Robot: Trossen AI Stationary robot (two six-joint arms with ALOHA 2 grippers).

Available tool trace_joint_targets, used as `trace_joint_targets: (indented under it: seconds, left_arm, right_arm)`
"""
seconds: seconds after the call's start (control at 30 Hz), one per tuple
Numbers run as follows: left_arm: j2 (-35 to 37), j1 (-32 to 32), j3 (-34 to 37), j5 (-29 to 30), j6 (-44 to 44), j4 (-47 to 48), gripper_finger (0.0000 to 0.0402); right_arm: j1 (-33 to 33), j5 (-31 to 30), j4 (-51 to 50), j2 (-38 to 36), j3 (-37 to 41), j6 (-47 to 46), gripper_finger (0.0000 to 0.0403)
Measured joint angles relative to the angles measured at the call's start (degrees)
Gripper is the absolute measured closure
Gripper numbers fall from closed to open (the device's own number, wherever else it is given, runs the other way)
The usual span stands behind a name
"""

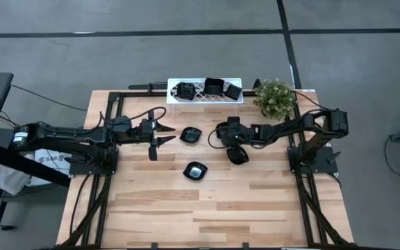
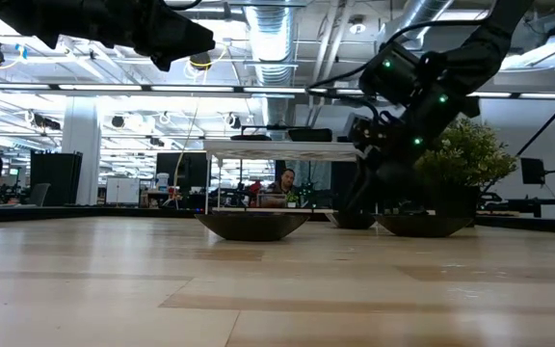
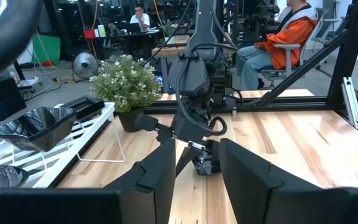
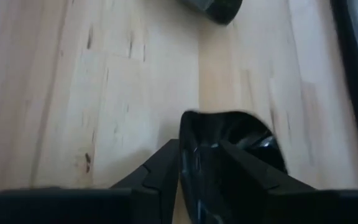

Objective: Pick & Place Mini shaped plates
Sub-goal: Stack the black leaf-shaped plate on top of the black leaf-shaped plate on the shelf

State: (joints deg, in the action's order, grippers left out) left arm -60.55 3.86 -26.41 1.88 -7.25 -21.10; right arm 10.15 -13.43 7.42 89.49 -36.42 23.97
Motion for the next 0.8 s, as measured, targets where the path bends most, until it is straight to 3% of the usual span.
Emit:
trace_joint_targets:
  seconds: [0.47, 0.8]
  left_arm:
    - [0.02, -0.02, 0.0, 0.0, 0.09, -0.42, 0.0275]
    - [0.02, -0.02, 0.0, 0.01, 0.22, -0.44, 0.0275]
  right_arm:
    - [0.07, 0.04, -3.23, 0.0, 0.0, -0.92, 0.0326]
    - [0.09, 0.08, -4.69, -0.02, 0.0, 5.96, 0.0398]
